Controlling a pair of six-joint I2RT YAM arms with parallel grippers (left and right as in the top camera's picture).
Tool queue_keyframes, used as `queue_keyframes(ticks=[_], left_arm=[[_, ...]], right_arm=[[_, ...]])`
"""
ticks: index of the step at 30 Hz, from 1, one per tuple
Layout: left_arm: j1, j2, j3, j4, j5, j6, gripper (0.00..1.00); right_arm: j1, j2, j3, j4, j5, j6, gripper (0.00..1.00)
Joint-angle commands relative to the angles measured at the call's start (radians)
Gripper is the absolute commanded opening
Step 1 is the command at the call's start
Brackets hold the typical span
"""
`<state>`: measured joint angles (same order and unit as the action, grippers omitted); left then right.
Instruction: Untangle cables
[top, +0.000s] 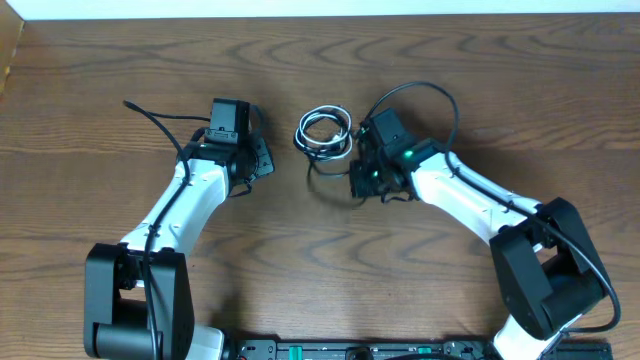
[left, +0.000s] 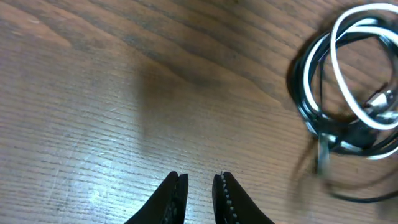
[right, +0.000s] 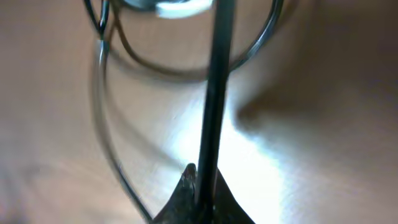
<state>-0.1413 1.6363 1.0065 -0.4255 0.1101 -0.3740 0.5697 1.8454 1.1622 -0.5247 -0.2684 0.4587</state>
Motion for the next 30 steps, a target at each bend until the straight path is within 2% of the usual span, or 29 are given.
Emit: queue_keyframes(ticks=[1, 9, 17, 22, 26, 30], left_arm=[[-0.002, 0.010, -0.002, -0.002, 0.013, -0.005, 0.21], [-0.002, 0.010, -0.002, -0.002, 0.013, -0.005, 0.21], [0.001, 0.010, -0.002, -0.003, 0.013, -0.005, 0.22], [0.001, 0.010, -0.002, -0.007, 0.012, -0.005, 0.22], [0.001, 0.010, -0.002, -0.007, 0.012, -0.005, 0.22], [0.001, 0.010, -0.002, -0.010, 0.013, -0.005, 0.22]], right_arm=[[0.042, -0.006, -0.001, -0.052, -0.082, -0.049, 0.01], [0.114, -0.133, -0.001, -0.123, -0.059, -0.097, 0.01], [0.119, -0.283, -0.001, -0.193, 0.001, -0.097, 0.01], [0.120, -0.276, -0.003, -0.257, 0.000, -0.097, 0.01], [0.145, -0.258, -0.011, -0.242, 0.000, -0.092, 0.01], [0.185, -0.221, -0.011, -0.214, 0.025, -0.055, 0.07]])
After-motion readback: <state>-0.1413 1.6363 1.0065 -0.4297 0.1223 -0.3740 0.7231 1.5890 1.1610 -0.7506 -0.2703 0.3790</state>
